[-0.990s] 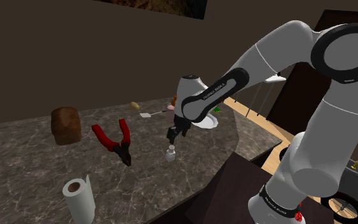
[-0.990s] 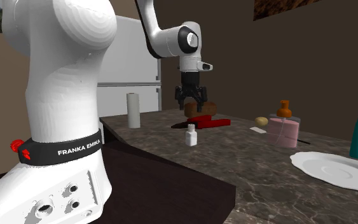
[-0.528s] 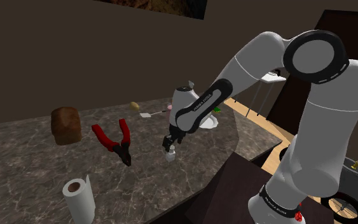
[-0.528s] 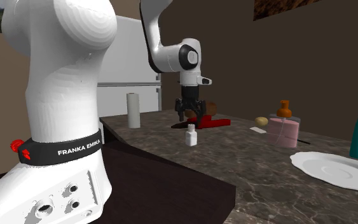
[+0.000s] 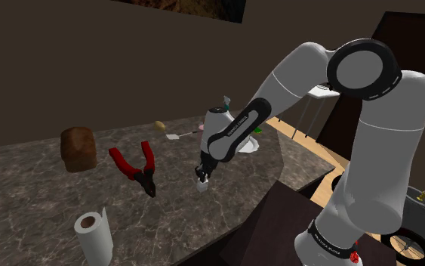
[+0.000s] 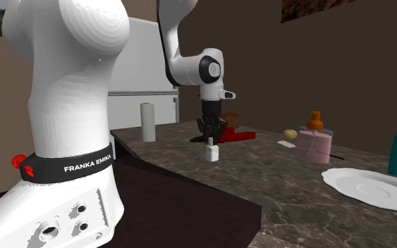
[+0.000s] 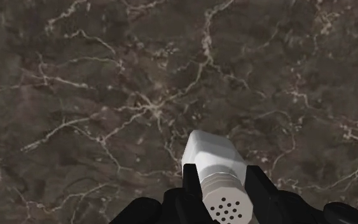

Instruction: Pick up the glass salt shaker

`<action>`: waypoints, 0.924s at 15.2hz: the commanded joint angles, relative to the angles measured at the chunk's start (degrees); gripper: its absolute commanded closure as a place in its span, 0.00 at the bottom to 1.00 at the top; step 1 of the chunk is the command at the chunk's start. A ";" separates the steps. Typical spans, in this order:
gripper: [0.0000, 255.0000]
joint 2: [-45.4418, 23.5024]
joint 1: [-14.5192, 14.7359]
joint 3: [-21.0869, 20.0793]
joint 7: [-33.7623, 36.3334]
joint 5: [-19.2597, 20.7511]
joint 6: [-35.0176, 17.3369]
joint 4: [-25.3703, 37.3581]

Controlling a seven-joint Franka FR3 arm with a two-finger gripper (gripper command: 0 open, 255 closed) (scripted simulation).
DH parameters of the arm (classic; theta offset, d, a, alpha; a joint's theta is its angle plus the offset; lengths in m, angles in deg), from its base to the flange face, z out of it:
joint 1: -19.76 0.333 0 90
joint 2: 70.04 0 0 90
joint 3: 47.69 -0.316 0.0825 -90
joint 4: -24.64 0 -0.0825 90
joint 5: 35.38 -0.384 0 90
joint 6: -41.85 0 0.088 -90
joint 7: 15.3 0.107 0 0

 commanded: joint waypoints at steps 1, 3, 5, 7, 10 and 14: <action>1.00 -0.04 0.00 -0.01 0.00 0.00 -0.02 0.00; 1.00 -0.03 0.00 -0.01 -0.01 0.00 0.00 -0.01; 1.00 -0.05 0.00 -0.01 -0.01 0.00 -0.01 0.01; 1.00 0.73 0.09 -0.03 0.11 0.02 0.67 -0.10; 1.00 3.03 0.09 -0.02 0.13 0.03 2.85 -0.22; 1.00 5.99 0.09 -0.01 0.14 0.04 5.83 -0.20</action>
